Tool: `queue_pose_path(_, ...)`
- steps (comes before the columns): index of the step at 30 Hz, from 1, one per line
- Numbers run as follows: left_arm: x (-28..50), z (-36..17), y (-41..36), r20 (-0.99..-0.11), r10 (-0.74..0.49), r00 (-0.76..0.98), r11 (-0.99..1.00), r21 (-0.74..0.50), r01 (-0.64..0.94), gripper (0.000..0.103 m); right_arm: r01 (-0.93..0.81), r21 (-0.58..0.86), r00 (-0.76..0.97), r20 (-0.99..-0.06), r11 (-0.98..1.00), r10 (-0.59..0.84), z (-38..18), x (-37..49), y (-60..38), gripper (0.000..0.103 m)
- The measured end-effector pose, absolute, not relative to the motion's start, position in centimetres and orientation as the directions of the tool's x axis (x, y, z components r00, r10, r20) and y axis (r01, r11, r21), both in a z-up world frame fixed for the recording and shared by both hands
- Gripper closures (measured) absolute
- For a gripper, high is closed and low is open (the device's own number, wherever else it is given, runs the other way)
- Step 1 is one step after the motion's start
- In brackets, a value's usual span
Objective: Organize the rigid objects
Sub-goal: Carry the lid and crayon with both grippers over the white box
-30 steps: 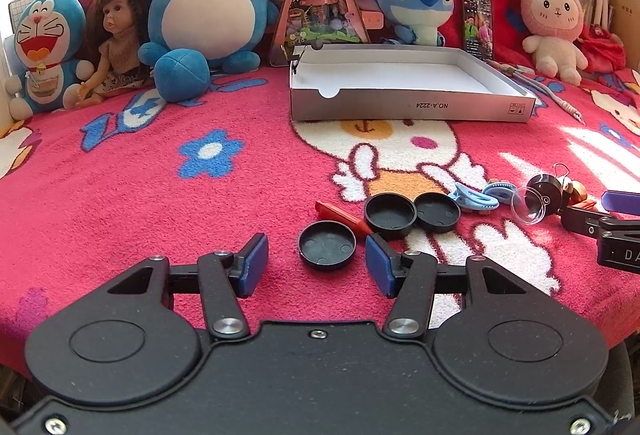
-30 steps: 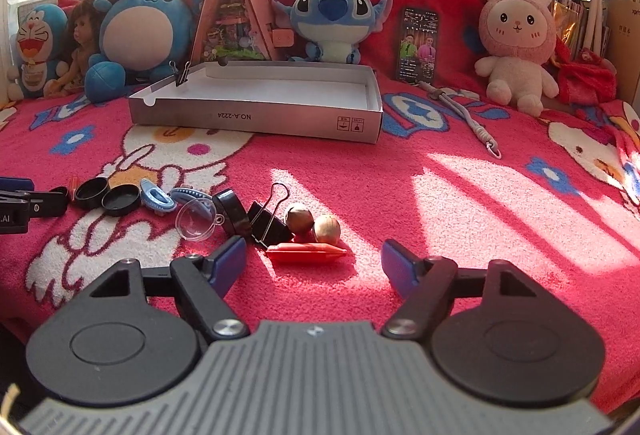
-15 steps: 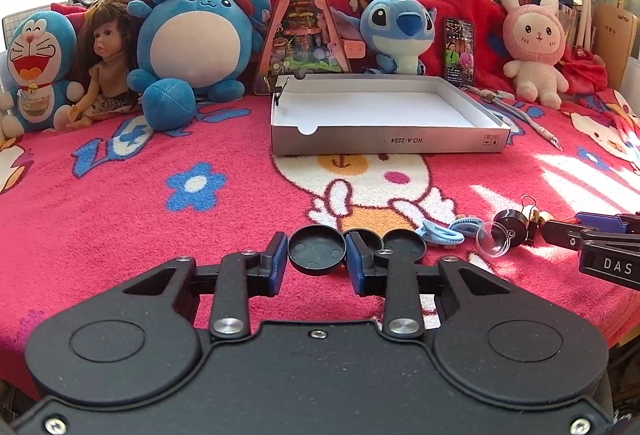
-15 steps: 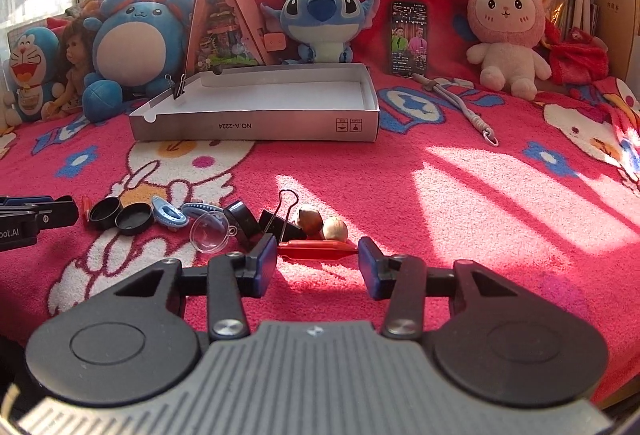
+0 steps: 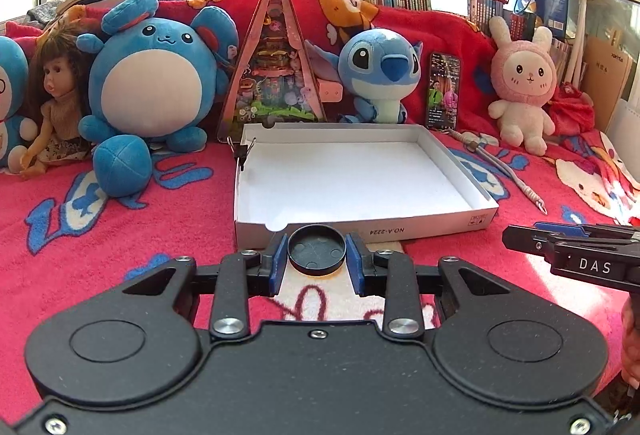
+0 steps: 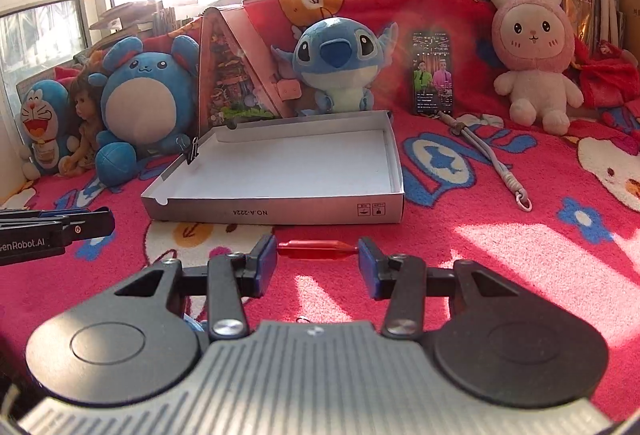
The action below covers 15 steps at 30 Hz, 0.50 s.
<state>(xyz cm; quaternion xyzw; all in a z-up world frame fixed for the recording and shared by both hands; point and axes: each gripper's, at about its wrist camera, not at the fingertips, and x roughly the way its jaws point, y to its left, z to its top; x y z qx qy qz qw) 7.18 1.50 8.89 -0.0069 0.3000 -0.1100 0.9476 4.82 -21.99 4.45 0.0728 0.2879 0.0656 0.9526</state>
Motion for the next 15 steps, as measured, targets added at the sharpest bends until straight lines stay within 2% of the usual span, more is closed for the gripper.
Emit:
queue_pose_path(4,11.5,10.2,0.3,-0.599,-0.217,0.771,0.973,-0.071,0.219,0.073,-0.075,0.182,0.79,-0.589,0.98,0.17,5.9,9.6,-22.2,0.054)
queue_pose_path(7,15.7,10.3,-0.2,-0.658,-0.243,0.713,0.969,-0.13,0.21,0.073,-0.064,0.227,0.742,-0.641,0.972,0.198,6.1,13.2,-22.5,0.054)
queue_pose_path(10,19.4,9.2,-0.7,-0.71,-0.251,0.658,0.968,-0.176,0.178,0.073,-0.058,0.238,0.692,-0.691,0.97,0.211,5.6,16.1,-22.3,0.053)
queue_pose_path(15,23.0,6.2,-2.3,-0.788,-0.201,0.581,0.979,-0.136,0.153,0.073,-0.046,0.171,0.618,-0.769,0.984,0.163,3.9,19.5,-21.3,0.053)
